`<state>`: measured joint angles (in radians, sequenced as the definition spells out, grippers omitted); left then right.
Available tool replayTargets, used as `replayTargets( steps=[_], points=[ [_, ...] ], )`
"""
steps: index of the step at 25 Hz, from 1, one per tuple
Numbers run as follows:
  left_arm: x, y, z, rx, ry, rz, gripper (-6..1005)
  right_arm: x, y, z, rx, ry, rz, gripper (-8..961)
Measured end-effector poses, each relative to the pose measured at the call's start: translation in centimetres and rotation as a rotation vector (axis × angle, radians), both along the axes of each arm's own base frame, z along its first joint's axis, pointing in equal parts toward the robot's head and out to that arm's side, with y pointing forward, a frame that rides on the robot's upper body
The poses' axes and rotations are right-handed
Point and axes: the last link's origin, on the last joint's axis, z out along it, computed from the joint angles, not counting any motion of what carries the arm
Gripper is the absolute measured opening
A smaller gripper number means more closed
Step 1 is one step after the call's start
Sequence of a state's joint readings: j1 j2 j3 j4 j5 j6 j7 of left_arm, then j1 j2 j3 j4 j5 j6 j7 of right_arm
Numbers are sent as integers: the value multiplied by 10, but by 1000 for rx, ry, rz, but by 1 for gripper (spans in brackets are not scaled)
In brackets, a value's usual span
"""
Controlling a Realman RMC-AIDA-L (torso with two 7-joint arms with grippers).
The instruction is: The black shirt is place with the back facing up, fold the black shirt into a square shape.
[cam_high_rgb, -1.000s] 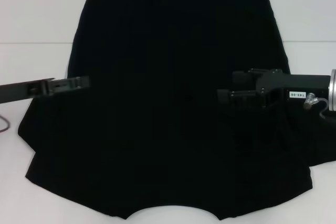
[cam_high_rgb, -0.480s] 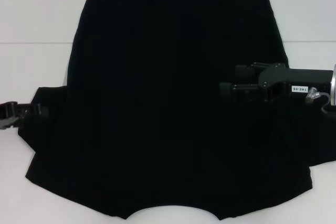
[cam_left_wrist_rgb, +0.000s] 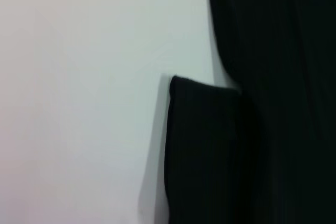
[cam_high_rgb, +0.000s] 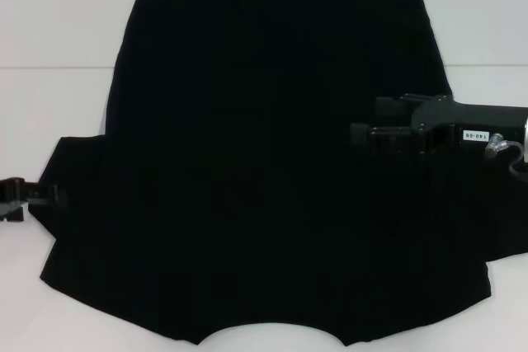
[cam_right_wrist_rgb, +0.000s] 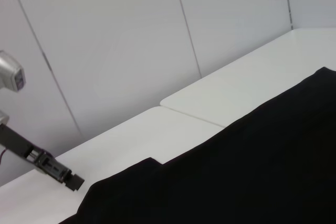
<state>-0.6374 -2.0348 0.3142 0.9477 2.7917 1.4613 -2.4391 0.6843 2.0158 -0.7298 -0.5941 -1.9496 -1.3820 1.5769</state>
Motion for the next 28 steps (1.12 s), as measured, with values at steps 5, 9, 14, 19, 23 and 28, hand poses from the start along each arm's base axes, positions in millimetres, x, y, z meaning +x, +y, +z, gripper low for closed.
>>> replayTargets(
  steps=[5, 9, 14, 19, 23, 28],
  points=[
    [-4, 3, -8, -5, 12, 14, 888, 1, 0, 1, 5, 3, -4, 917],
    [-6, 5, -14, -10, 25, 16, 888, 1, 0, 2, 6, 3, -4, 917],
    [-5, 8, -19, -15, 27, 15, 889, 1, 1, 3, 9, 5, -4, 916],
    [-4, 10, -20, -14, 32, 11, 889, 1, 2, 4, 14, 7, -6, 917],
    [-3, 11, -20, -16, 36, 6, 889, 1, 2, 5, 15, 7, -6, 917],
    [-4, 10, -19, -11, 35, 11, 888, 1, 2, 5, 18, 8, -8, 916]
  ],
)
